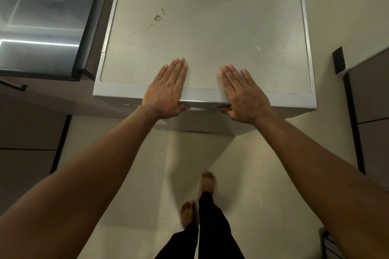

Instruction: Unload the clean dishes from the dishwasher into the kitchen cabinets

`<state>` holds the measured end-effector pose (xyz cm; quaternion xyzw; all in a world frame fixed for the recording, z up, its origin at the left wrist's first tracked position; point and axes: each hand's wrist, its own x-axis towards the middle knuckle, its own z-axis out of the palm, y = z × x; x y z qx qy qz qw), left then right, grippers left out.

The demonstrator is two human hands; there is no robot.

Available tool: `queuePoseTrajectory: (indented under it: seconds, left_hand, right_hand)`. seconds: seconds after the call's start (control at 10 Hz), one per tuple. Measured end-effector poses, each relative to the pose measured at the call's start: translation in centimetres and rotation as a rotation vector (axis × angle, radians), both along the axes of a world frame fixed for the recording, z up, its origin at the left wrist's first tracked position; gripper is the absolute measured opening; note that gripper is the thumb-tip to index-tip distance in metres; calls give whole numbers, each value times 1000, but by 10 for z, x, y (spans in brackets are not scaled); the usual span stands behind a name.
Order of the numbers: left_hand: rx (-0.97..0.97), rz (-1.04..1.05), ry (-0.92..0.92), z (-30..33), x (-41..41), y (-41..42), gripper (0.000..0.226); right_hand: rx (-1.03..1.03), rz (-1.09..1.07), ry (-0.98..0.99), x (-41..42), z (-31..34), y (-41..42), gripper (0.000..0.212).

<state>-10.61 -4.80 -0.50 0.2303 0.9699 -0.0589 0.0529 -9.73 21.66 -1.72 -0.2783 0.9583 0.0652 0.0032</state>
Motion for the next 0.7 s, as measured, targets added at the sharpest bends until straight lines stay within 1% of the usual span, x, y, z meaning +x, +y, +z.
queuePoseTrajectory:
  seconds: [0.2, 0.4, 0.6, 0.7]
  left_hand:
    - [-3, 9, -1, -1, 0, 0, 122]
    - [-2, 34, -50, 4, 1, 4, 124]
    - [-36, 90, -187, 22, 2, 13, 131]
    - [-70, 127, -252, 35, 5, 11, 137]
  right_hand:
    - [5, -3, -6, -1, 0, -1, 108]
    - [4, -6, -22, 0, 2, -2, 108]
    - [-27, -18, -118, 1, 10, -2, 114]
    - [4, -1, -235, -3, 23, 1, 120]
